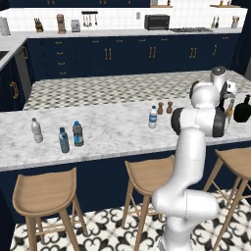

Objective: Move the plastic bottles in the middle to the plastics group, and the glass bottles in the middle to the glass group.

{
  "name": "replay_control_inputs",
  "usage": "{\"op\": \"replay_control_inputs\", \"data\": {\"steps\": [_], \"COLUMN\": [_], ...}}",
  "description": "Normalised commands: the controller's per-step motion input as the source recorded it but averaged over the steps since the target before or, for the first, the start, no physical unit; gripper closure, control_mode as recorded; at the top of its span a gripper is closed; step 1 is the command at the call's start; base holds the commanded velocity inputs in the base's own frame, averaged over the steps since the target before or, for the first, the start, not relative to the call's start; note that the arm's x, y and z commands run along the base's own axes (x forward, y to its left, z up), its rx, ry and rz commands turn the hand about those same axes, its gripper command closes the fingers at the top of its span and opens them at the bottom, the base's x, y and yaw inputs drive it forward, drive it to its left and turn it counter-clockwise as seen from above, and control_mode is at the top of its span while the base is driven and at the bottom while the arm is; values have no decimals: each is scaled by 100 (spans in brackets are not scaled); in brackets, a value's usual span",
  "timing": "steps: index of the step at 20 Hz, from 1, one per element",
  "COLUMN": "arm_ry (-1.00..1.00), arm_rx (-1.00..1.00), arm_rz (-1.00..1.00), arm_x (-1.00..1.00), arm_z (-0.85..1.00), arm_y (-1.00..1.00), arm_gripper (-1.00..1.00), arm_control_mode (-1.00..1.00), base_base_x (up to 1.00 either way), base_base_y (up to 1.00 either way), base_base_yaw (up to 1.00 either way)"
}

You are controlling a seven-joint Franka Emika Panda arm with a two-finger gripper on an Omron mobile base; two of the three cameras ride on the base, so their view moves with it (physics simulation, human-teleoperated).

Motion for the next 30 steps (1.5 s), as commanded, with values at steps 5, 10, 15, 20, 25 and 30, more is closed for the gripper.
{"op": "replay_control_inputs", "data": {"steps": [5,10,15,20,25,30], "arm_ry": [5,18,26,21,18,4], "arm_rx": [0,0,4,12,20,26], "arm_rz": [0,0,11,19,33,46], "arm_x": [-28,-16,-4,0,15,56], "arm_z": [1,-10,-8,-1,-3,-12], "arm_y": [81,100,97,88,69,30], "arm_gripper": [-100,-100,-100,-100,-100,-100], "arm_control_mode": [-100,-100,-100,-100,-100,-100], "base_base_x": [0,0,0,0,0,0], "base_base_y": [0,0,0,0,0,0], "base_base_yaw": [0,0,0,0,0,0]}}
